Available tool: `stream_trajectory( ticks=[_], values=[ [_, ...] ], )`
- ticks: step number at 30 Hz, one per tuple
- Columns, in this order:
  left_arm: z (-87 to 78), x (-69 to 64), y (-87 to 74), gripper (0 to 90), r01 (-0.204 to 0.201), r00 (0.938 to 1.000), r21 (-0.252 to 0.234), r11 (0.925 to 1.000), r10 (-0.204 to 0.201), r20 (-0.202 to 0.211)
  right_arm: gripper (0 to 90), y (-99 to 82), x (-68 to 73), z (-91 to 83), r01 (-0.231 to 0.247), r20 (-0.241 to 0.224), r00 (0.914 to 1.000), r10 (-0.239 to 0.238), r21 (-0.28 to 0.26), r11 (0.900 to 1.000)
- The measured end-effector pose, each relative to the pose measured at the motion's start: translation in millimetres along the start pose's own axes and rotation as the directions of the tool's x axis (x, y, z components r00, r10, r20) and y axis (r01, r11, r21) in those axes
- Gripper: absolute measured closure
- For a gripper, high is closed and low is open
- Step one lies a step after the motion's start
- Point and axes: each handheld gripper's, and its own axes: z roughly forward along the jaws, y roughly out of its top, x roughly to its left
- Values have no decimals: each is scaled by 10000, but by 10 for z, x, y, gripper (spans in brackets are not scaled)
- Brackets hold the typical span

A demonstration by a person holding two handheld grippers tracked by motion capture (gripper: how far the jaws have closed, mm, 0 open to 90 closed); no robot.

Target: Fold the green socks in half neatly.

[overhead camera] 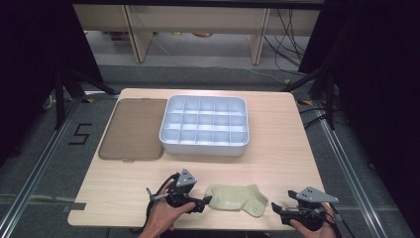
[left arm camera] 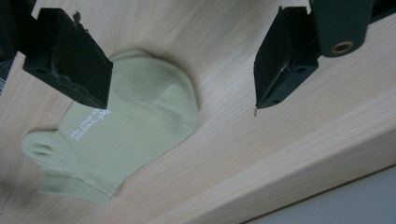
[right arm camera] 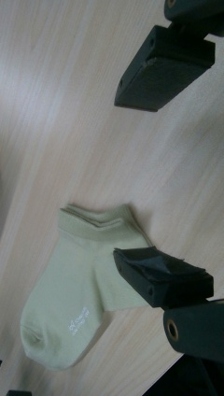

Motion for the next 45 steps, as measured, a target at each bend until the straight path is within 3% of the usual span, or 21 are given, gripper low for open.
stream_trajectory(
  ticks=[1,9,11,15,18,21,25,26,28,30,33,34,37,39,40,42,43,45],
  values=[
    [14,1,14,201,-232,9997,40,9997,232,6,230,0,-1,1,35,12,10000,-35,-19,10000],
    [85,-32,75,292,-150,9999,193,9997,149,44,233,3,15,-11,57,30,10000,-57,-67,10000],
    [108,-35,81,332,-406,9992,428,9983,403,83,233,7,18,-15,120,29,9999,-120,-17,9999],
    [159,-53,79,384,-385,9992,477,9981,389,-71,234,12,28,-6,65,-2,10000,-65,12,10000],
    [194,-79,78,420,-596,9982,711,9957,601,-50,236,12,33,-7,198,-32,9998,-198,-43,9998],
    [213,-121,70,454,-858,9954,839,9928,891,-358,236,11,31,-7,232,-46,9997,-233,-13,9997],
    [249,-151,14,594,-1183,9914,855,9893,1226,-464,240,11,37,-10,167,-89,9998,-167,-6,9999],
    [248,-152,8,640,-1295,9907,873,9877,1326,-304,240,10,38,-3,211,-109,9997,-211,-49,9998],
    [268,-174,-12,702,-878,9958,697,9937,894,-195,241,12,49,0,229,-124,9997,-230,-60,9997],
    [256,-181,-7,761,-1068,9939,667,9920,1083,-192,243,14,58,1,155,-240,9996,-156,-55,9999],
    [250,-179,-10,813,-957,9953,576,9937,963,-72,246,13,79,-4,31,-218,9998,-32,-38,10000],
    [256,-184,-16,819,-581,9983,426,9974,579,52,250,17,62,-1,290,-191,9994,-292,-78,9995],
    [234,-167,-11,826,-417,9990,394,9984,410,171,255,17,69,0,207,-244,9995,-209,-86,9997],
    [221,-167,-5,829,-381,9991,353,9987,373,209,256,15,91,-1,-66,-310,9995,65,-31,10000],
    [205,-159,8,829,-549,9982,471,9974,536,285,259,20,71,1,199,-330,9992,-204,-142,9997],
    [177,-195,19,830,-280,9982,307,9991,263,530,268,25,75,-5,284,-367,9989,-287,-107,9995],
    [160,-206,27,831,-477,9972,351,9982,455,599,272,26,78,0,285,-384,9988,-288,-67,9996],
    [151,-221,33,831,-460,9972,378,9982,436,603,283,26,82,0,337,-433,9985,-339,-48,9994]
  ],
)
